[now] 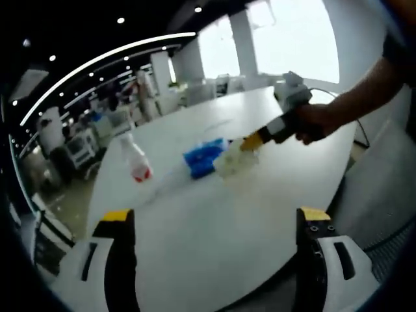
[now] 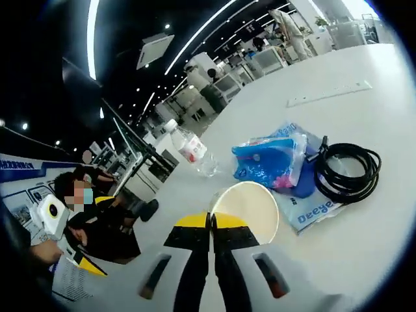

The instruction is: Arrange the tabletop items into an orderly group along one side of the table until the central work area is clear of visible clutter.

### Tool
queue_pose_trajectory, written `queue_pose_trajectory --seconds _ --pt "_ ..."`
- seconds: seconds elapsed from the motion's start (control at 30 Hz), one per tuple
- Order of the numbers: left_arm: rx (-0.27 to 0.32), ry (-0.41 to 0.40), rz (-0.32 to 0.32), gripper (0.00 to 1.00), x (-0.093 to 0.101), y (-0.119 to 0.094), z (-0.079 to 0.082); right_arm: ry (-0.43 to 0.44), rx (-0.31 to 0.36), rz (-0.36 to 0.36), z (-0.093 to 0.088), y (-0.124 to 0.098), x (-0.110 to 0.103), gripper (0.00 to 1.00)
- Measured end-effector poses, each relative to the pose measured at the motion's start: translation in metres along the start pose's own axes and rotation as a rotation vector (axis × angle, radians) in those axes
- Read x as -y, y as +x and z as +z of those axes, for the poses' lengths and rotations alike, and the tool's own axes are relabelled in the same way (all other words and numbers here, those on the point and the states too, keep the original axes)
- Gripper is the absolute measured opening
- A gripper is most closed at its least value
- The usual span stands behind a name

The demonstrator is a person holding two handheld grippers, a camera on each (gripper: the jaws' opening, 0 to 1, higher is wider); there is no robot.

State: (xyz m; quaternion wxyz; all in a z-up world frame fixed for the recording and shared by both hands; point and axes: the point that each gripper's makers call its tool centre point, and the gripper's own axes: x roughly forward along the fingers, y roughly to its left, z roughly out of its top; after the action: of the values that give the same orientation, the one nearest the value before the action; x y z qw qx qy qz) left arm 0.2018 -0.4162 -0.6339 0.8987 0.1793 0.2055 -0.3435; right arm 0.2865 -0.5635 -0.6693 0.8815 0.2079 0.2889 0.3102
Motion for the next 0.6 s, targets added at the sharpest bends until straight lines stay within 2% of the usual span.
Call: queue_pose_trajectory --seconds 0.2,0.3,0.37,0.6 --pt "-0.007 0.000 0.010 1.00 -0.002 -0.001 -0.002 -0.125 -0.045 0.012 0.015 0.004 -0.010 0.00" --pt "0.011 -0.016 0.023 0.99 -0.004 -0.002 0.002 -0.229 -0.073 0.024 0.026 0.007 -0.018 0.00" --pt "0.037 -0.040 0.021 0.99 -0.005 -0.003 0.006 -0.253 -0.089 0.026 0.029 0.008 -0.020 0.00" --pt "0.036 -0.061 0.039 0.99 -0.009 -0.005 0.005 -0.366 -0.116 0.087 0.057 0.020 -0.043 0.00"
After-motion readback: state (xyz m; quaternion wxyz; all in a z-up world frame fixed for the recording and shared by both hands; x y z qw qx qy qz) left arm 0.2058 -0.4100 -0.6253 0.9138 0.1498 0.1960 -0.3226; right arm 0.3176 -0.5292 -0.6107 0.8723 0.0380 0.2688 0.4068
